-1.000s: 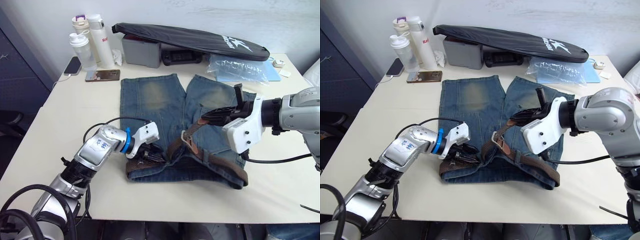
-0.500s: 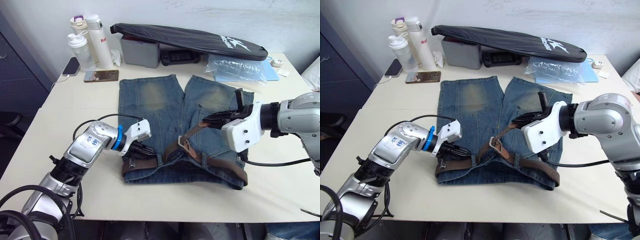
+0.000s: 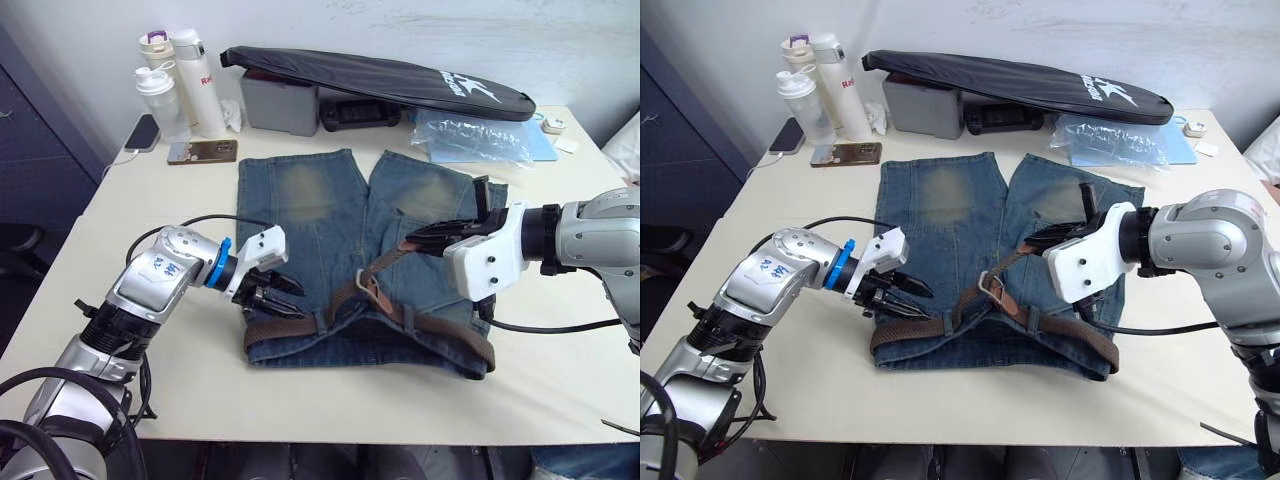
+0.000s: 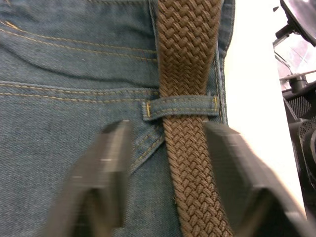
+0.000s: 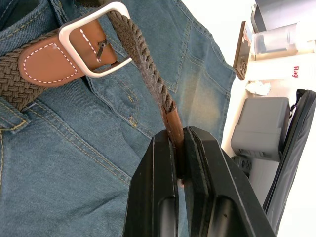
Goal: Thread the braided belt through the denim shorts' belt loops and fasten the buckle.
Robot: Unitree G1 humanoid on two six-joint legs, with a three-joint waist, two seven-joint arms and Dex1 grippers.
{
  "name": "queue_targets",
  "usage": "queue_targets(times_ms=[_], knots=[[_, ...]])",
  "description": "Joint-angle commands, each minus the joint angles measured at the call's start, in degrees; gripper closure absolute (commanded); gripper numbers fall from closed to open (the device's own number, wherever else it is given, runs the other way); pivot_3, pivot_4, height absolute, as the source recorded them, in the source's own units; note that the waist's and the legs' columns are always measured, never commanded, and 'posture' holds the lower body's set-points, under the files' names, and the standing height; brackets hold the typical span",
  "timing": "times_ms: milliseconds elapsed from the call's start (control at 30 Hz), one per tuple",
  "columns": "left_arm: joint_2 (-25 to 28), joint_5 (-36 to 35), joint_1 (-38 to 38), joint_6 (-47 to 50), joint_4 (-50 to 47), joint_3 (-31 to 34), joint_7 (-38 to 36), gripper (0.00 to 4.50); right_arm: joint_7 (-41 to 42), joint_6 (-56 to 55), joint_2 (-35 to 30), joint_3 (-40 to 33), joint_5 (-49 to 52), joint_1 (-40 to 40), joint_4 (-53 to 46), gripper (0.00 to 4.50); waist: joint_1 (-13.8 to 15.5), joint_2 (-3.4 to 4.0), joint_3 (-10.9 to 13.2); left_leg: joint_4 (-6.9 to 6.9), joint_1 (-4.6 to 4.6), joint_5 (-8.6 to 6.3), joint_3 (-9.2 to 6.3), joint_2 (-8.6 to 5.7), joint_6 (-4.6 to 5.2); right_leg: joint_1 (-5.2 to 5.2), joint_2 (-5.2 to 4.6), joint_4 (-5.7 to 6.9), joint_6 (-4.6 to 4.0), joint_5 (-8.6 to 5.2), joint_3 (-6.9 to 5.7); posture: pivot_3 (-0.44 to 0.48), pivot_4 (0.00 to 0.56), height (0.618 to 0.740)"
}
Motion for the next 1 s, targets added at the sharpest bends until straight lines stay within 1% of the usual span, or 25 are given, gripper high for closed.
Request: queue_targets(times_ms=[33, 100, 233, 333, 400, 433, 667, 800, 1000], knots=[[-3.59, -2.29, -3.17, 2.28, 1.27, 4.48, 3.94, 1.25, -1.16, 0.86, 0.44, -1.94, 0.64, -0.16, -2.65, 4.5, 0.26, -0.03, 0.02, 0.06, -0.03, 0.0, -0.04, -0.01, 0.01, 0.0, -0.01, 0.05, 0.0, 0.0, -0.03, 0.0, 0.15, 0.74], [-4.47, -0.83, -3.14, 1.68, 1.53, 3.5, 4.92, 1.25, -1.22, 1.29, 0.49, -1.97, 0.63, -0.05, -3.07, 4.5, 0.12, -0.04, 0.02, 0.12, -0.08, -0.01, -0.08, -0.03, 0.04, 0.0, -0.08, 0.06, 0.0, 0.0, -0.07, 0.0, 0.15, 0.74], [-6.1, 0.94, -1.46, 1.21, -0.21, -0.3, 6.14, 2.39, -1.23, 2.05, 0.43, -2.04, 0.74, 0.12, -3.74, 4.5, -0.08, 0.0, 0.0, 0.08, -0.03, -0.02, -0.01, -0.06, 0.05, 0.0, -0.03, 0.07, 0.0, 0.0, -0.02, 0.0, 0.15, 0.74], [-6.3, 2.92, -0.74, -0.48, -0.3, -2.63, 6.54, 3.4, -1.15, 2.39, 0.32, -2.15, 0.83, 0.19, -4.04, 4.5, -0.05, 0.0, 0.0, 0.1, -0.01, -0.02, -0.01, -0.03, 0.05, 0.0, 0.06, 0.09, 0.0, 0.0, 0.0, 0.0, 0.15, 0.74], [-6.39, 4.79, -0.64, -1.82, 0.89, -3.84, 7.33, 4.32, -1.11, 2.59, 0.24, -2.27, 0.94, 0.21, -4.23, 4.5, 0.0, 0.0, 0.0, 0.14, -0.03, -0.02, -0.01, -0.01, 0.04, 0.0, 0.08, 0.09, 0.0, 0.0, 0.0, 0.0, 0.15, 0.74], [-6.78, 6.04, -0.63, -2.62, 1.74, -4.84, 8.07, 4.48, -1.06, 2.63, 0.16, -2.37, 1.0, 0.17, -4.36, 4.5, 0.02, 0.01, -0.01, 0.15, -0.03, -0.02, -0.01, -0.01, 0.04, 0.0, 0.07, 0.09, 0.0, 0.0, 0.0, 0.0, 0.15, 0.74], [-7.78, 13.59, 0.33, -9.22, 4.79, -10.2, 10.27, 4.48, -0.89, 0.09, -0.13, -2.34, 0.35, -1.75, -3.8, 4.5, 0.06, 0.02, -0.01, 0.13, -0.03, -0.02, -0.01, -0.04, 0.05, 0.0, 0.06, 0.09, 0.0, 0.0, 0.01, 0.0, 0.15, 0.74], [-8.22, 15.84, 1.11, -11.62, 5.17, -12.14, 9.6, 4.48, 0.58, -4.11, -0.82, -1.65, -0.34, -5.77, -1.22, 4.5, 0.04, 0.09, -0.05, 0.16, 0.0, -0.02, 0.02, -0.05, 0.05, 0.02, 0.05, 0.1, 0.0, 0.0, 0.03, 0.0, 0.15, 0.74], [-8.11, 17.82, 1.78, -13.98, 6.72, -13.07, 8.6, 4.48, 4.03, -13.76, -3.49, -1.3, -1.61, -12.68, 6.55, 4.5, 0.12, 0.12, -0.07, 0.21, 0.0, -0.06, 0.02, -0.08, 0.12, 0.05, -0.02, 0.12, 0.0, 0.0, 0.03, 0.0, 0.15, 0.74]])
